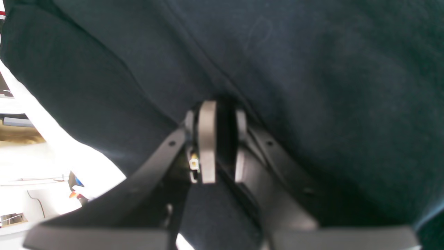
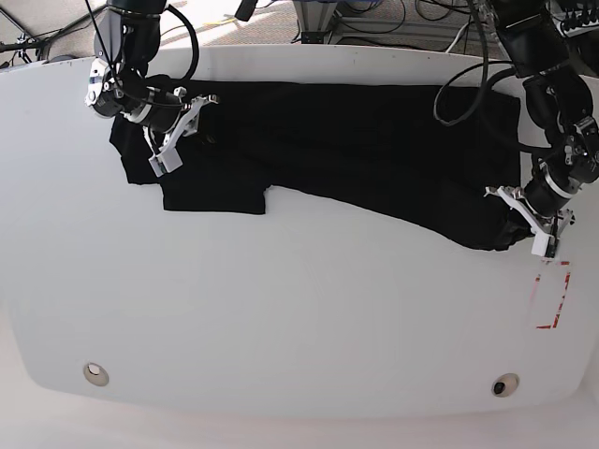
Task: Fold the T-shirt properly
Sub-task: 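Regrasp the shirt end with the left gripper and pull it taut, then pull the shirt end with the left gripper away from the right gripper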
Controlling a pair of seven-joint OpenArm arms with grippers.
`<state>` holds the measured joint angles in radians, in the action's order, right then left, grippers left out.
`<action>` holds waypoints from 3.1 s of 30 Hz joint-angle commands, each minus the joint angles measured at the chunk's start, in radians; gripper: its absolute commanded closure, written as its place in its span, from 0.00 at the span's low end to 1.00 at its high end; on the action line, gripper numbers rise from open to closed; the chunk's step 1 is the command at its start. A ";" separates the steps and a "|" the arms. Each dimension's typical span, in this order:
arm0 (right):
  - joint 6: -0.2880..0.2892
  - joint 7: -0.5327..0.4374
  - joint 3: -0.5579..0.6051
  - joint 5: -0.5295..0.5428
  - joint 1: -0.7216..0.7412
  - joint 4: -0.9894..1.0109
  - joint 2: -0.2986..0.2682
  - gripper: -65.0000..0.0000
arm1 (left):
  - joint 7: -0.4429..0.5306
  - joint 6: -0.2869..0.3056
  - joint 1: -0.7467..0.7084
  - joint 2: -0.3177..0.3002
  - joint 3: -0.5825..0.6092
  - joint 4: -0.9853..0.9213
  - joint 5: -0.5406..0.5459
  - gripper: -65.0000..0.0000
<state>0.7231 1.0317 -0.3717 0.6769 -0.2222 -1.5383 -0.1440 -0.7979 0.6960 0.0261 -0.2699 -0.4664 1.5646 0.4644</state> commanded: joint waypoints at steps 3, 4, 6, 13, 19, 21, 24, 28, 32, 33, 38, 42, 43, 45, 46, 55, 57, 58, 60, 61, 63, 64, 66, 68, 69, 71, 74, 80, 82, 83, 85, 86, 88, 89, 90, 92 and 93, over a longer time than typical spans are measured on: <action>-0.025 0.080 0.000 -0.108 -0.012 0.006 -0.010 0.88 | 0.024 0.002 -0.047 -0.019 -0.004 0.118 0.017 0.97; -0.025 0.080 0.000 -0.108 -0.012 0.006 -0.010 0.88 | 0.024 0.002 -0.058 -0.021 -0.004 0.130 0.017 0.97; -0.025 0.080 0.001 -0.108 -0.012 0.006 -0.010 0.88 | 0.024 0.002 -0.093 -0.025 -0.004 0.165 0.017 0.97; -0.025 0.080 0.003 -0.110 -0.010 0.006 -0.010 0.88 | 0.024 0.002 -0.193 -0.052 -0.007 0.271 0.017 0.97; -0.025 0.080 0.003 -0.110 -0.010 0.006 -0.010 0.88 | 0.024 0.002 -0.259 -0.081 -0.047 0.328 0.020 0.98; -0.025 0.080 0.004 -0.110 -0.004 0.006 -0.010 0.88 | 0.024 0.002 -0.259 -0.081 -0.070 0.334 0.020 0.98; -0.025 0.080 0.004 -0.110 -0.006 0.006 -0.010 0.88 | 0.024 0.002 -0.260 -0.081 -0.102 0.337 0.021 0.98; -0.025 0.080 0.000 -0.110 0.004 0.008 -0.010 0.88 | 0.024 0.002 -0.257 -0.081 -0.121 0.336 0.021 0.98; -0.025 0.080 0.000 -0.112 0.004 0.009 -0.010 0.88 | 0.024 0.002 -0.257 -0.081 -0.128 0.357 0.021 0.99; -0.025 0.080 0.000 -0.112 0.004 0.012 -0.010 0.88 | 0.024 0.002 -0.257 -0.081 -0.131 0.362 0.021 0.99; -0.025 0.078 -0.005 -0.112 0.037 0.115 -0.015 0.88 | 0.024 0.002 -0.239 -0.081 -0.153 0.371 0.021 0.99; -0.025 0.045 -0.062 -0.112 0.042 0.213 -0.016 0.88 | 0.024 0.002 -0.242 -0.107 -0.154 0.376 0.021 0.98; -0.025 0.037 -0.063 -0.112 0.042 0.226 -0.018 0.88 | 0.024 0.002 -0.242 -0.116 -0.154 0.382 0.021 0.98; -0.025 0.032 -0.063 -0.112 0.043 0.241 -0.026 0.88 | 0.024 0.002 -0.243 -0.125 -0.151 0.388 0.021 0.98; -0.025 0.031 -0.063 -0.112 0.043 0.241 -0.033 0.88 | 0.024 0.002 -0.243 -0.127 -0.153 0.394 0.021 0.98; -0.025 0.029 -0.068 -0.113 0.070 0.246 -0.041 0.88 | 0.024 0.002 -0.275 -0.168 -0.144 0.417 0.021 0.98; -0.025 0.029 -0.068 -0.113 0.071 0.246 -0.041 0.88 | 0.024 0.002 -0.302 -0.171 -0.140 0.417 0.021 0.98; -0.025 0.029 -0.068 -0.113 0.073 0.246 -0.042 0.88 | 0.024 0.002 -0.318 -0.171 -0.134 0.417 0.021 0.98; -0.025 0.029 -0.068 -0.113 0.073 0.246 -0.042 0.88 | 0.024 0.002 -0.337 -0.171 -0.125 0.417 0.021 0.98; -0.025 0.029 -0.068 -0.113 0.074 0.246 -0.044 0.88 | 0.024 0.002 -0.346 -0.173 -0.121 0.415 0.021 0.98; -0.025 0.029 -0.066 -0.113 0.074 0.246 -0.047 0.88 | 0.024 0.002 -0.363 -0.176 -0.121 0.414 0.021 0.98; -0.025 0.029 -0.065 -0.113 0.074 0.246 -0.045 0.88 | 0.024 0.002 -0.371 -0.180 -0.121 0.414 0.020 0.97; -0.025 0.029 -0.065 -0.113 0.074 0.246 -0.047 0.88 | 0.025 0.002 -0.387 -0.194 -0.111 0.408 0.017 0.97; -0.025 0.029 -0.065 -0.113 0.074 0.246 -0.047 0.88 | 0.025 0.002 -0.394 -0.207 -0.087 0.394 0.017 0.96; -0.025 0.029 -0.065 -0.113 0.074 0.246 -0.047 0.88 | 0.025 0.002 -0.398 -0.220 -0.068 0.383 0.015 0.93; -0.025 0.029 -0.065 -0.113 0.074 0.246 -0.047 0.88 | 0.025 0.002 -0.406 -0.246 -0.032 0.363 0.015 0.90; -0.025 0.029 -0.065 -0.113 0.074 0.246 -0.045 0.88 | 0.022 0.002 -0.406 -0.277 0.024 0.319 0.015 0.88; -0.025 0.029 -0.068 -0.113 0.074 0.246 -0.044 0.88 | 0.025 0.002 -0.404 -0.337 0.068 0.147 0.009 0.88; -0.025 0.029 -0.068 -0.113 0.074 0.246 -0.044 0.88 | 0.027 0.002 -0.400 -0.349 0.074 0.083 -0.011 0.88; -0.025 0.029 -0.069 -0.113 0.074 0.246 -0.044 0.88 | 0.027 0.002 -0.398 -0.352 0.080 0.056 -0.022 0.88; -0.025 0.029 -0.069 -0.113 0.074 0.241 -0.042 0.88 | 0.027 0.002 -0.391 -0.352 0.085 0.009 -0.046 0.88; -0.025 0.029 -0.069 -0.113 0.074 0.239 -0.042 0.88 | 0.027 0.002 -0.383 -0.352 0.085 -0.008 -0.056 0.88; -0.025 0.029 -0.071 -0.113 0.074 0.239 -0.042 0.88 | 0.027 0.002 -0.375 -0.352 0.085 -0.042 -0.080 0.88; -0.025 0.029 -0.071 -0.113 0.074 0.239 -0.041 0.88 | 0.027 0.002 -0.371 -0.351 0.085 -0.060 -0.092 0.87; -0.025 0.029 -0.071 -0.112 0.074 0.239 -0.041 0.88 | 0.027 0.002 -0.371 -0.351 0.087 -0.069 -0.099 0.87; -0.025 0.029 -0.071 -0.107 0.074 0.239 -0.039 0.88 | 0.027 0.002 -0.369 -0.351 0.094 -0.082 -0.105 0.85; -0.025 0.029 -0.071 -0.107 0.074 0.239 -0.039 0.88 | 0.027 0.002 -0.369 -0.351 0.096 -0.082 -0.102 0.81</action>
<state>0.7761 0.9493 -0.4381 0.7567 -0.1295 -1.3136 -0.1688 -0.7719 0.7067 -0.3466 -0.5945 -0.3660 1.4761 0.3737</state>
